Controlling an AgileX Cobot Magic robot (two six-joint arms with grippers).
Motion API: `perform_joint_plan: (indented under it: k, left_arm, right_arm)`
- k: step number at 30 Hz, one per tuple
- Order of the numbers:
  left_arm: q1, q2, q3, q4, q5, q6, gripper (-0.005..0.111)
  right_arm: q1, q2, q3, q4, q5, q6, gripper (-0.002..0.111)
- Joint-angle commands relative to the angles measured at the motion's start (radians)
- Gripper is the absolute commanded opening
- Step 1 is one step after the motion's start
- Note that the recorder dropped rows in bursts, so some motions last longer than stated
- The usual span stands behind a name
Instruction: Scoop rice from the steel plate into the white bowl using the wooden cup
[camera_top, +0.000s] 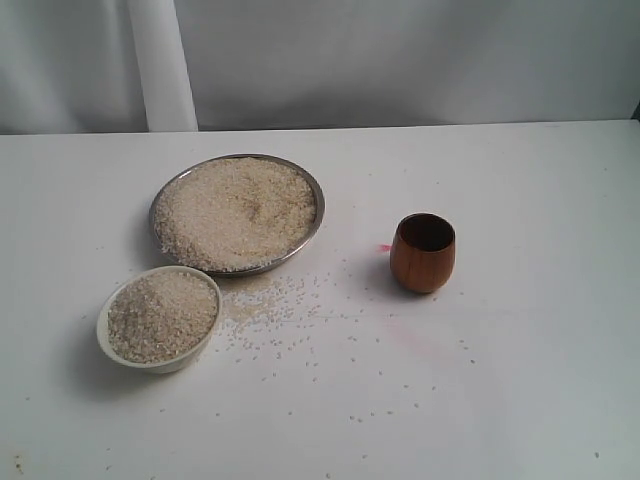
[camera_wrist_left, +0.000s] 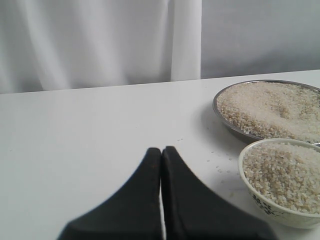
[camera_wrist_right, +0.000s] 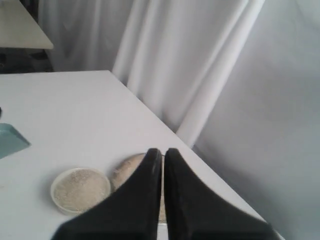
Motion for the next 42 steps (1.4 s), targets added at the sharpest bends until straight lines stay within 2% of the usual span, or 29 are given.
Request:
perform_joint_plan:
  k: [1,7,12,15,18,20,24,26,32,42]
  left_arm:
    - [-0.003,0.000,0.002,-0.008,-0.011,-0.006,0.000]
    - [-0.003,0.000,0.002,-0.008,-0.011,-0.006,0.000]
    - [-0.003,0.000,0.002,-0.008,-0.011,-0.006,0.000]
    - [-0.003,0.000,0.002,-0.008,-0.011,-0.006,0.000]
    - [-0.003,0.000,0.002,-0.008,-0.011,-0.006,0.000]
    - [-0.003,0.000,0.002,-0.008,-0.011,-0.006,0.000]
    - [-0.003,0.000,0.002,-0.008,-0.011,-0.006,0.000]
    - [-0.003,0.000,0.002,-0.008,-0.011,-0.006,0.000]
    - [-0.003,0.000,0.002,-0.008,-0.011,-0.006,0.000]
    - [-0.003,0.000,0.002,-0.008,-0.011,-0.006,0.000]
  right_arm:
    - [-0.001,-0.006,0.005,-0.190,-0.081,0.013,0.002]
    - [-0.001,-0.008,0.005,-0.568,-0.166,0.367,0.002]
    - [-0.001,-0.061,0.005,-0.951,-0.177,0.763,0.002]
    - [-0.001,-0.113,0.005,-1.062,-0.189,0.887,0.002]
    - [-0.001,-0.172,0.012,-1.074,-0.203,0.893,0.002]
    - [-0.001,-0.219,0.044,-1.064,-0.276,0.893,0.002]
    - [-0.032,-0.330,0.167,-1.008,-0.453,0.899,0.002]
    - [-0.086,-0.401,0.279,-0.984,-0.536,0.902,0.002]
    - [-0.194,-0.543,0.521,-0.988,-0.566,0.971,0.002]
    - [-0.200,-0.639,0.729,-1.068,-0.590,1.169,0.002]
